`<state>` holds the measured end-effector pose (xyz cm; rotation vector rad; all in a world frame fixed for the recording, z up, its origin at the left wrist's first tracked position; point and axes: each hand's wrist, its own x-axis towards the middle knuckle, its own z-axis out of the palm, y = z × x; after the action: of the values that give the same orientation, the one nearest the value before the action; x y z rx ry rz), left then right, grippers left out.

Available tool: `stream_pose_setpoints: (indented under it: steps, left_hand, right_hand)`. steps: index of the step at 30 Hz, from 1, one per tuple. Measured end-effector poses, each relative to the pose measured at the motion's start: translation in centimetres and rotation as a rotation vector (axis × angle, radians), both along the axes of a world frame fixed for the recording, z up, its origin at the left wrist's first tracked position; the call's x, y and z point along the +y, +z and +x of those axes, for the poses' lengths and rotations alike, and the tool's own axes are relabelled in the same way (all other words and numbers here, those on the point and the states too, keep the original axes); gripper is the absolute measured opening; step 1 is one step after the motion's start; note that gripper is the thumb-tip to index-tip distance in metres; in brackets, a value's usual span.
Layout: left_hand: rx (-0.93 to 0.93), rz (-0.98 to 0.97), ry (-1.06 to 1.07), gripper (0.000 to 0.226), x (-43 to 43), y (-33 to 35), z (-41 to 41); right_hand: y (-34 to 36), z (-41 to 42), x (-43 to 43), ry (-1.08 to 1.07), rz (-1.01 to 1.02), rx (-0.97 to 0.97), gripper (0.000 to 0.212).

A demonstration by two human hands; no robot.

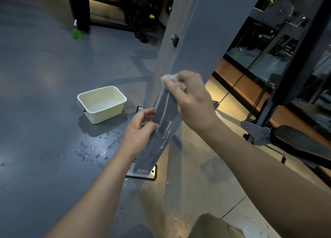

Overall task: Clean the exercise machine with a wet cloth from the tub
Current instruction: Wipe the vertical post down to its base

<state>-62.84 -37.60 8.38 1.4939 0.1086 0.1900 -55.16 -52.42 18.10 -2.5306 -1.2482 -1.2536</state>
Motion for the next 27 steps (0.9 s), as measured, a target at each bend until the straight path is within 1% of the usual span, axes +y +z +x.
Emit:
stream_pose_setpoints:
  steps: [2, 4, 6, 8, 10, 13, 15, 18, 20, 24, 25, 27]
  left_hand:
    - [0.011, -0.005, -0.008, 0.054, 0.1, 0.0, -0.2]
    - [0.017, -0.003, -0.011, 0.05, 0.1, 0.1, -0.4]
    - [0.016, 0.005, -0.014, 0.042, 0.2, 0.1, -0.6]
    - [0.02, 0.0, -0.02, 0.041, 0.2, 0.1, -0.7]
    - [0.026, -0.026, -0.024, 0.044, 0.2, 0.1, -0.7]
    - [0.04, -0.055, -0.025, 0.054, 0.2, 0.0, -0.8]
    - [0.045, -0.058, -0.025, 0.056, 0.3, -0.1, -0.8]
    - [0.052, -0.072, -0.033, 0.058, 0.4, -0.3, -0.9]
    - [0.057, -0.06, -0.045, 0.06, 0.4, -0.4, -1.0]
    - [0.059, -0.055, -0.055, 0.061, 0.4, -0.4, -1.1]
    - [0.064, -0.054, -0.056, 0.062, 0.4, -0.4, -1.2]
    - [0.072, -0.041, -0.064, 0.064, 0.3, -0.2, -1.4]
  right_hand:
    - [0.2, -0.5, -0.4, 0.01, -0.032, 0.031, 0.053]
    - [1.6, -1.1, -0.4, 0.024, 0.023, 0.055, 0.043]
    - [3.2, -1.1, -0.4, -0.008, 0.115, 0.008, 0.042]
    - [4.1, -0.8, -0.5, -0.08, 0.159, -0.048, 0.044]
    - [3.8, -1.0, -0.3, -0.12, 0.174, -0.082, 0.043]
    - [3.0, -1.1, -0.3, -0.089, 0.149, -0.107, 0.037]
    - [3.0, -0.9, -0.4, -0.079, 0.144, -0.125, 0.034]
    - [2.2, -0.5, -0.1, -0.089, 0.187, -0.144, 0.034]
    - [0.3, -0.5, 0.0, -0.091, 0.171, -0.101, 0.038]
    - [-3.6, -1.3, -0.8, -0.075, 0.049, 0.026, 0.051]
    - [-3.6, -1.4, -1.0, -0.067, 0.026, 0.053, 0.051]
    - [-2.7, -1.6, -1.1, -0.041, 0.046, 0.126, 0.039]
